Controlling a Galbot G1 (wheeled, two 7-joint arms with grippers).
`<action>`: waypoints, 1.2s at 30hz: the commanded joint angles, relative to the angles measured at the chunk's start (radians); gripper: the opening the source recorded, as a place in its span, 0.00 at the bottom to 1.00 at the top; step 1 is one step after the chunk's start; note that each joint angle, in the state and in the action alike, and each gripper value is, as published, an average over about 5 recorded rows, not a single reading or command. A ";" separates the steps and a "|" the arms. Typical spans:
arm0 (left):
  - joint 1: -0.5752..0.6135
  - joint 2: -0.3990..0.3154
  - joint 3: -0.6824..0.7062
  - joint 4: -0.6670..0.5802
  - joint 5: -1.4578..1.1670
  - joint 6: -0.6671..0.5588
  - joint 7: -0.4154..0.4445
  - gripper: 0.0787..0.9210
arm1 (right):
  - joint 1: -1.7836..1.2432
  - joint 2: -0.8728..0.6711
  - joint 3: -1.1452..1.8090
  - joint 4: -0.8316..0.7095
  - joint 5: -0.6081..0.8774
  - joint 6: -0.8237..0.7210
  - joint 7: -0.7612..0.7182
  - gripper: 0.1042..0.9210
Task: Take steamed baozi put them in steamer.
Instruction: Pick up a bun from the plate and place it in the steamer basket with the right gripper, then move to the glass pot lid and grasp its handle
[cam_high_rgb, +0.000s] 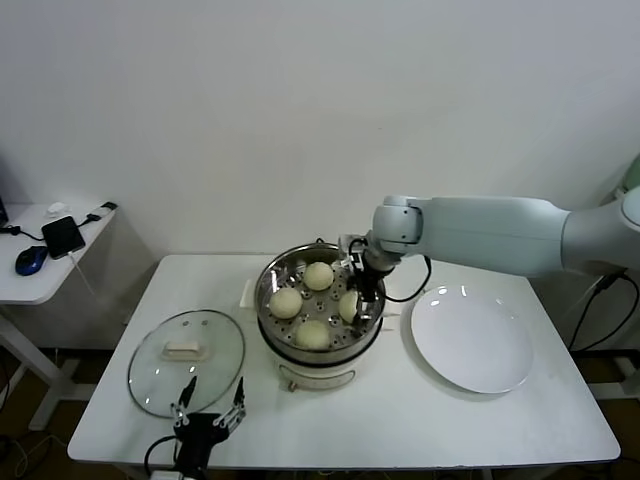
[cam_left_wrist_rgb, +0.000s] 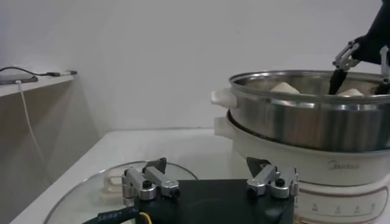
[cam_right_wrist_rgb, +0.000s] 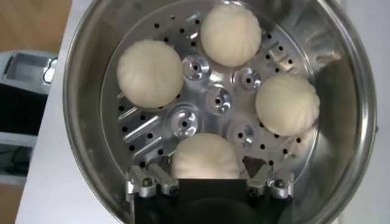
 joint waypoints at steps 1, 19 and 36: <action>0.001 0.000 -0.003 -0.007 -0.004 0.000 -0.001 0.88 | 0.124 -0.115 0.072 0.008 0.099 0.124 -0.094 0.88; -0.049 0.015 -0.025 0.003 -0.001 -0.043 -0.052 0.88 | -0.905 -0.608 1.347 0.092 -0.103 0.219 0.712 0.88; -0.102 0.107 -0.045 0.069 0.289 -0.067 -0.231 0.88 | -2.053 -0.240 2.361 0.220 -0.244 0.558 0.687 0.88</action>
